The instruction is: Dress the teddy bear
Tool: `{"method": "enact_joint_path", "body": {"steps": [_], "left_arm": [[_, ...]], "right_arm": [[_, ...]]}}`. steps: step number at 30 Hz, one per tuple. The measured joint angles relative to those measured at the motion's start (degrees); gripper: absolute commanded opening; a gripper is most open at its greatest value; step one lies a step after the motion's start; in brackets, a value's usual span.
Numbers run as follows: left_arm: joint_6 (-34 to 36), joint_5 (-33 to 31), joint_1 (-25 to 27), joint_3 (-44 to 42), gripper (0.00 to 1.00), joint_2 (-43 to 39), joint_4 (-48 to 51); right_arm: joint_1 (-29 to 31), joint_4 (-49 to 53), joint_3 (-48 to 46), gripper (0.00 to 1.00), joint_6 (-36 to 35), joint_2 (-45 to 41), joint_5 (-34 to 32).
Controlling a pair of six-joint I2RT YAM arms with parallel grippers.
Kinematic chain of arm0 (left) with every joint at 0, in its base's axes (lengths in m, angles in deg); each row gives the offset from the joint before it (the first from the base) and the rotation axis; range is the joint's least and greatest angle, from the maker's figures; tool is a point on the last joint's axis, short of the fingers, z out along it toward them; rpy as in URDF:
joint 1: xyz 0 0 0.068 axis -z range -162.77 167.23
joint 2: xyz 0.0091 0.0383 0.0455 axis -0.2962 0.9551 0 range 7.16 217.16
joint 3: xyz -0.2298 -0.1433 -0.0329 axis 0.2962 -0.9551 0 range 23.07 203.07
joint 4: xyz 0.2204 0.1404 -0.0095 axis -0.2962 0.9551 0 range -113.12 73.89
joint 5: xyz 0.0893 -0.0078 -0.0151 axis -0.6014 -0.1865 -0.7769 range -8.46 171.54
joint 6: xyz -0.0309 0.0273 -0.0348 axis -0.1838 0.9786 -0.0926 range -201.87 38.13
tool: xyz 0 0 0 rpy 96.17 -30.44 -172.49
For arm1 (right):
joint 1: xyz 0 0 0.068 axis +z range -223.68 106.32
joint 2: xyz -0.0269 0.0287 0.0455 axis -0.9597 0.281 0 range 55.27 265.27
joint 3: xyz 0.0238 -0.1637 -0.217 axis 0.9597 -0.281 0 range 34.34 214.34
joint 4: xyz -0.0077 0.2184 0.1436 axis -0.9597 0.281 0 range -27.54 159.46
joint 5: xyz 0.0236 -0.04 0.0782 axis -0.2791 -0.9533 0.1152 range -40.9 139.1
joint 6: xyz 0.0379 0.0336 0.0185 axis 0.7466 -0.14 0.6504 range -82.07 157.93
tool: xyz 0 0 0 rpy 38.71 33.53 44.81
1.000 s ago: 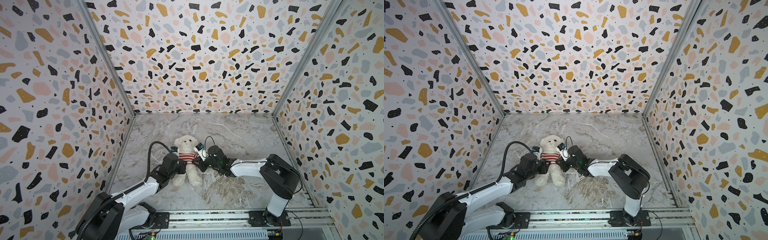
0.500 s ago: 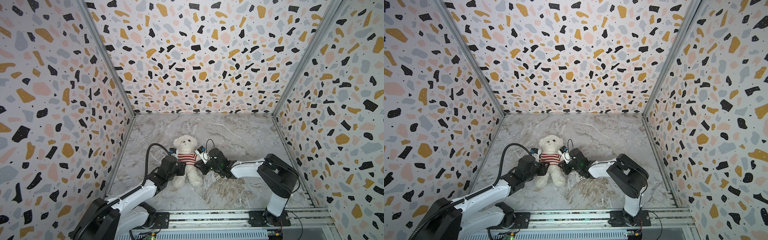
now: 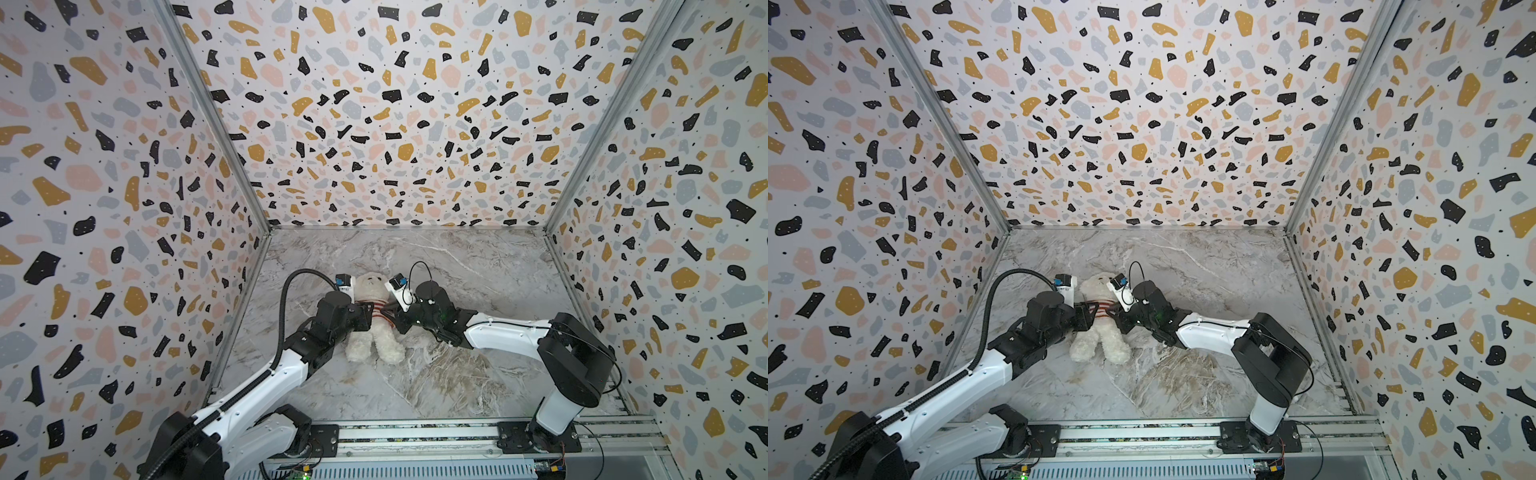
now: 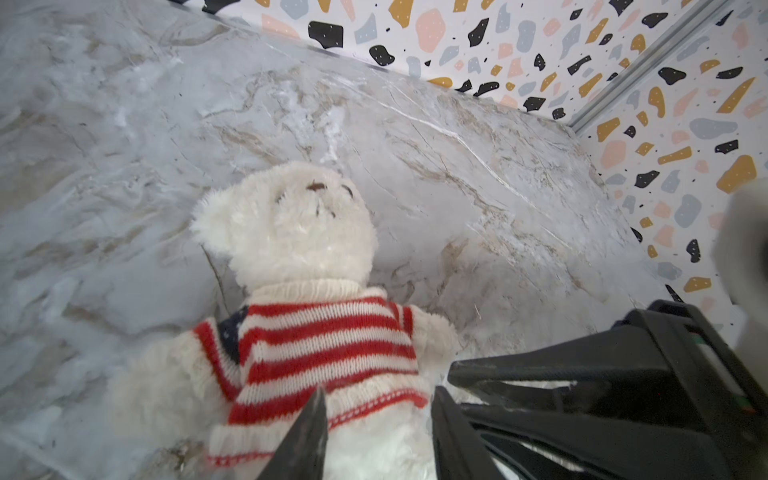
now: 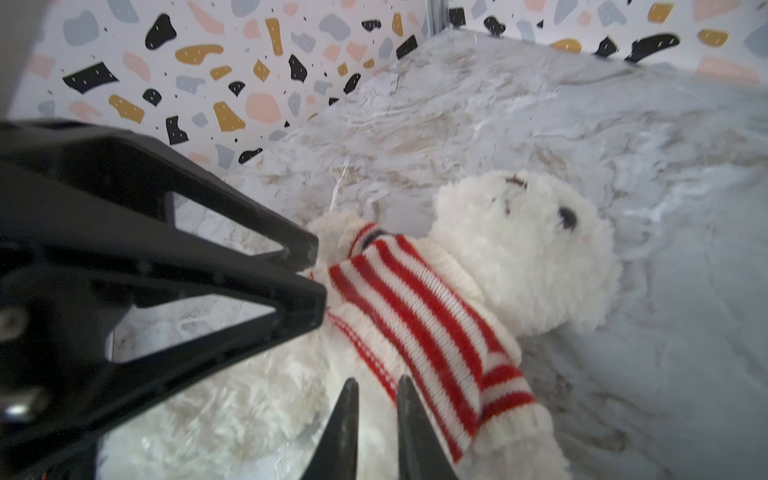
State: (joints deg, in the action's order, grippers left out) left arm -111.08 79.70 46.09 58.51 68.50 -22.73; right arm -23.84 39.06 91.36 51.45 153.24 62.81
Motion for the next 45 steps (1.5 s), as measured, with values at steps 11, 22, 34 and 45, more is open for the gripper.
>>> {"method": "enact_joint_path", "body": {"steps": [11,22,34,45], "left_arm": [[1.4,0.3,-4.0,2.8,0.41,12.3,-2.5],[1.5,4.0,-4.1,-6.9,0.4,10.8,-7.6],[0.9,5.4,-3.7,-14.1,0.4,8.4,-15.9],[-0.1,5.4,-1.7,-15.1,0.41,7.4,-16.5]], "right_arm": [[-3.4,-0.1,5.0,0.18,0.2,10.3,1.6],[-2.7,-3.3,-0.1,0.17,1.5,10.8,3.5],[-0.4,-4.9,-9.0,0.17,3.8,7.8,3.1],[0.7,-4.0,-11.3,0.17,5.2,3.7,1.1]]}}
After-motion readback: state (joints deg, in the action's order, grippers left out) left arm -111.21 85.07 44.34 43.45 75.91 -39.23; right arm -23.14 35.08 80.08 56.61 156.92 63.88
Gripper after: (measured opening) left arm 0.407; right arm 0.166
